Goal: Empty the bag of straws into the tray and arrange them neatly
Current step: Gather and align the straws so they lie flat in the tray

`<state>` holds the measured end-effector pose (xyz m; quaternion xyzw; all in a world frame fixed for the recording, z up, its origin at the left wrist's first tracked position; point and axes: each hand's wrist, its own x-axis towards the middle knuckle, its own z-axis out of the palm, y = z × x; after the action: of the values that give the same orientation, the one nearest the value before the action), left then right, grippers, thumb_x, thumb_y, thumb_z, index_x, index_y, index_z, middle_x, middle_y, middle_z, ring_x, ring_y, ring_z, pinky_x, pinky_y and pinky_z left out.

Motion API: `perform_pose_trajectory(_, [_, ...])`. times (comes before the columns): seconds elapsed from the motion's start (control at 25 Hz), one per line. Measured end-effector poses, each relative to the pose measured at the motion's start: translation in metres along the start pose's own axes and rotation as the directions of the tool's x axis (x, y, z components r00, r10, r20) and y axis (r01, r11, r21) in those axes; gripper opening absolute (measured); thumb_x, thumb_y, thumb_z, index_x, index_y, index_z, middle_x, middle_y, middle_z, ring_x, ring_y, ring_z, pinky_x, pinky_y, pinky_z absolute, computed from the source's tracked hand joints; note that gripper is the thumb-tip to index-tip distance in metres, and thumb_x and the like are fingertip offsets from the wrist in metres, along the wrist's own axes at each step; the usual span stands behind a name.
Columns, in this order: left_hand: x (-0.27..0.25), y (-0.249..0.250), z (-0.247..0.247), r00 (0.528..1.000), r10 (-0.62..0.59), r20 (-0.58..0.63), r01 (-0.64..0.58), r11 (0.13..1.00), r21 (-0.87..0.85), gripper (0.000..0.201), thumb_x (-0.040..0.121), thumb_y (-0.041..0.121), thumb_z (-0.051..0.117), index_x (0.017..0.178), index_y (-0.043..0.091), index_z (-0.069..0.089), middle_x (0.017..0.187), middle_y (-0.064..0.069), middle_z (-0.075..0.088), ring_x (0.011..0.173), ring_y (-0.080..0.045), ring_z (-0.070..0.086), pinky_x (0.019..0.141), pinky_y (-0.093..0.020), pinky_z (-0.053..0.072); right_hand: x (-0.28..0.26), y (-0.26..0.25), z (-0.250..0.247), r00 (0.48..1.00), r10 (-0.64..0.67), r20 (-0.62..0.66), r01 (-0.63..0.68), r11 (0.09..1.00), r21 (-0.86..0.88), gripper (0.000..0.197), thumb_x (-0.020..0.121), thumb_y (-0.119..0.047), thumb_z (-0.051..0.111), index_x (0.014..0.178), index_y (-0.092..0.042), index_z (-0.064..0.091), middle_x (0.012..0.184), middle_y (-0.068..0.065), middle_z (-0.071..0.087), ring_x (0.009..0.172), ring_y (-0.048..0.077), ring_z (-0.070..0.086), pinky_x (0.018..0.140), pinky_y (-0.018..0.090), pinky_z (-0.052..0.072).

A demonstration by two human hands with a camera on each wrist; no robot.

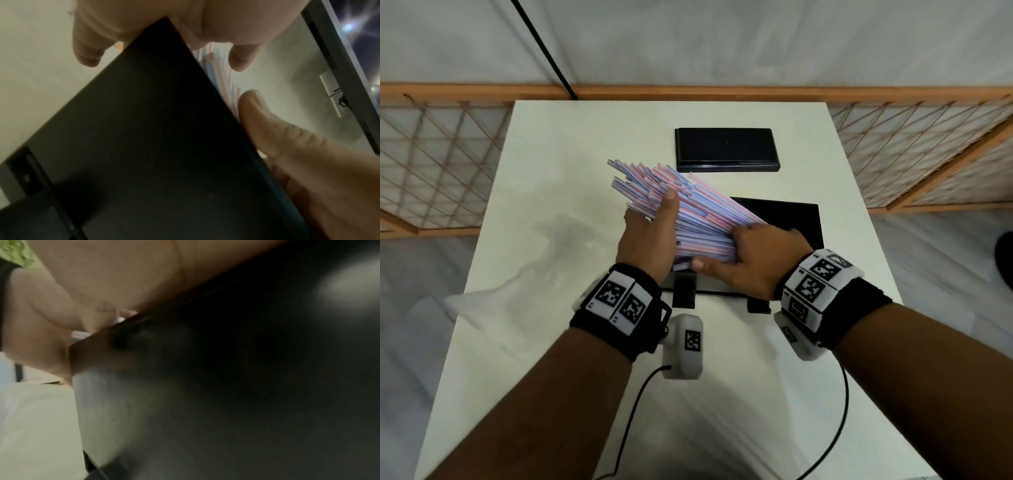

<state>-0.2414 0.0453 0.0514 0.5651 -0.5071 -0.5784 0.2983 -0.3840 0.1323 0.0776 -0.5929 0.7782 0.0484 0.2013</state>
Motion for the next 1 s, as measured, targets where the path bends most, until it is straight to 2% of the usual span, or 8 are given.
perform_pose_trajectory(0.12, [0.001,0.002,0.001,0.999,-0.028,0.046,0.028,1.000,0.000,0.105,0.057,0.096,0.048,0.137,0.028,0.057,0.125,0.002,0.070,0.113,-0.023,0.068,0.105,-0.047,0.051,-0.004,0.002,0.000,0.998,-0.055,0.044,0.050,0.994,0.092,0.078,0.062,-0.097,0.026,0.093,-0.029,0.050,0.096,-0.004,0.055,0.097,0.020,0.059,0.085,0.034,0.049])
perform_pose_trajectory(0.32, [-0.003,0.010,-0.002,1.000,0.013,-0.011,-0.014,0.995,-0.095,0.081,0.063,0.080,0.052,0.124,0.030,0.067,0.117,0.007,0.073,0.110,-0.017,0.069,0.105,-0.045,0.051,-0.004,0.001,-0.002,0.995,-0.028,0.092,0.030,0.999,-0.016,0.093,0.058,-0.101,0.025,0.110,-0.031,0.056,0.120,-0.002,0.063,0.117,0.025,0.056,0.100,0.046,0.038])
perform_pose_trajectory(0.44, [-0.002,0.003,-0.001,1.000,0.010,-0.006,-0.010,0.990,-0.138,0.075,0.064,0.082,0.058,0.121,0.034,0.065,0.118,0.008,0.073,0.111,-0.017,0.069,0.104,-0.047,0.052,-0.008,-0.005,-0.013,0.989,-0.048,0.142,0.032,0.993,0.115,0.081,0.074,-0.084,0.048,0.135,-0.031,0.046,0.126,-0.005,0.056,0.125,0.021,0.050,0.096,0.027,0.034])
perform_pose_trajectory(0.48, [-0.001,-0.001,0.000,1.000,0.015,-0.002,-0.015,0.990,-0.139,0.078,0.064,0.084,0.059,0.124,0.034,0.064,0.120,0.008,0.073,0.112,-0.017,0.069,0.105,-0.047,0.051,-0.007,-0.008,-0.014,0.989,-0.038,0.141,0.022,0.994,0.110,0.083,0.074,-0.084,0.048,0.137,-0.030,0.042,0.123,-0.005,0.056,0.125,0.021,0.050,0.095,0.028,0.034])
perform_pose_trajectory(0.56, [-0.003,-0.004,0.000,1.000,0.021,-0.007,-0.022,0.994,-0.110,0.083,0.065,0.085,0.056,0.128,0.031,0.061,0.119,0.008,0.071,0.110,-0.016,0.068,0.103,-0.047,0.052,-0.004,-0.012,-0.012,0.987,0.028,0.156,-0.030,0.999,0.010,0.095,0.068,-0.093,0.040,0.137,-0.028,0.038,0.130,-0.003,0.057,0.127,0.025,0.050,0.104,0.044,0.034])
perform_pose_trajectory(0.68, [-0.007,-0.005,-0.001,1.000,-0.014,-0.017,0.013,1.000,-0.028,0.086,0.064,0.086,0.045,0.116,0.019,0.062,0.107,0.006,0.071,0.102,-0.020,0.069,0.096,-0.046,0.054,0.001,-0.012,-0.004,0.991,0.061,0.116,-0.060,0.998,-0.015,0.098,0.062,-0.099,0.030,0.128,-0.028,0.043,0.126,-0.002,0.061,0.123,0.027,0.054,0.106,0.057,0.033])
perform_pose_trajectory(0.88, [-0.014,-0.007,-0.001,0.997,-0.071,0.036,0.073,0.996,-0.045,0.086,0.070,0.085,0.046,0.123,0.018,0.055,0.119,0.000,0.070,0.109,-0.024,0.067,0.100,-0.050,0.052,-0.002,-0.011,0.004,0.998,0.061,-0.015,-0.062,0.998,-0.029,0.088,0.064,-0.097,0.007,0.079,-0.024,0.054,0.084,-0.001,0.068,0.093,0.026,0.065,0.096,0.051,0.042])
perform_pose_trajectory(1.0, [-0.016,-0.009,-0.001,0.996,-0.089,-0.006,0.089,0.996,0.008,0.069,0.079,0.073,0.060,0.121,0.018,0.056,0.118,0.002,0.067,0.110,-0.024,0.065,0.103,-0.049,0.050,-0.005,-0.004,0.004,0.991,0.103,-0.082,-0.108,0.993,-0.056,0.089,0.071,-0.092,0.005,0.068,-0.019,0.056,0.075,0.002,0.066,0.085,0.028,0.065,0.090,0.044,0.045])
